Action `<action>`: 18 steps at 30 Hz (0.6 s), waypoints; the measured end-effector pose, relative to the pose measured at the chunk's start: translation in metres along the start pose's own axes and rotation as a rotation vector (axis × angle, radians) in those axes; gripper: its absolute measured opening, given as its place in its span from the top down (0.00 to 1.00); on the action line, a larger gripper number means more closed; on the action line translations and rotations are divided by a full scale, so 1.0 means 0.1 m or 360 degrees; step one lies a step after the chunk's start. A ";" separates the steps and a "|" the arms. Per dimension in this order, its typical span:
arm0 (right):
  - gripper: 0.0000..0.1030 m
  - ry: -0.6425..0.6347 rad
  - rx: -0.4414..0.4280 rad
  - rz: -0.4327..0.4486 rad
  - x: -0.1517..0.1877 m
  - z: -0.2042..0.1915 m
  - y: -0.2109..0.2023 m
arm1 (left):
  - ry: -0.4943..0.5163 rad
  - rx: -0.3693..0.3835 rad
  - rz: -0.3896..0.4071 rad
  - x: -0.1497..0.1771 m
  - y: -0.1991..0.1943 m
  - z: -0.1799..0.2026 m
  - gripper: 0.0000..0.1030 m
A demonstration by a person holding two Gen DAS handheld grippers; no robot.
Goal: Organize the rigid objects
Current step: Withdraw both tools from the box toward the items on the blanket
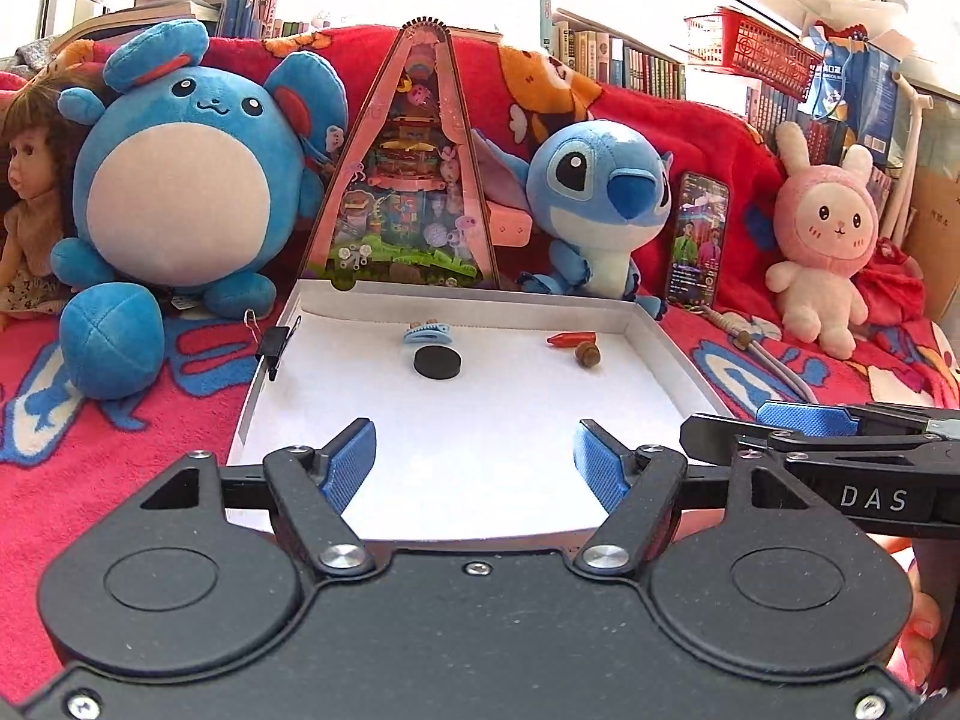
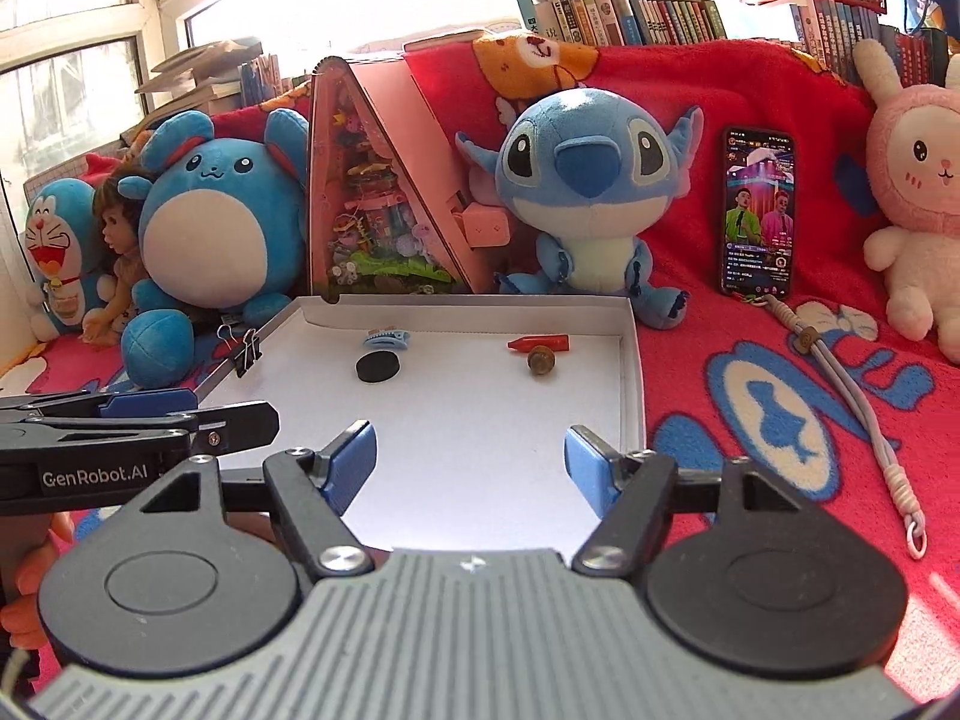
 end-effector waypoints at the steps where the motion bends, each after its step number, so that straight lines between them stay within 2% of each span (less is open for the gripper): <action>1: 0.22 0.0008 -0.0005 0.0009 0.03 0.00 -0.05 | 0.0009 0.0008 -0.0001 0.03 -0.04 0.02 0.31; 18: 0.15 -0.0075 0.0048 0.0090 0.54 -0.06 -0.51 | 0.0071 0.0008 0.0024 0.56 -0.52 0.19 0.28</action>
Point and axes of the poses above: each gripper's, at about its wrist camera, not at the fingertips, and y roughly the way its jaws point, z to its right, x to its underside, the point moved 1 cm from there along y, roughly the way its jaws point
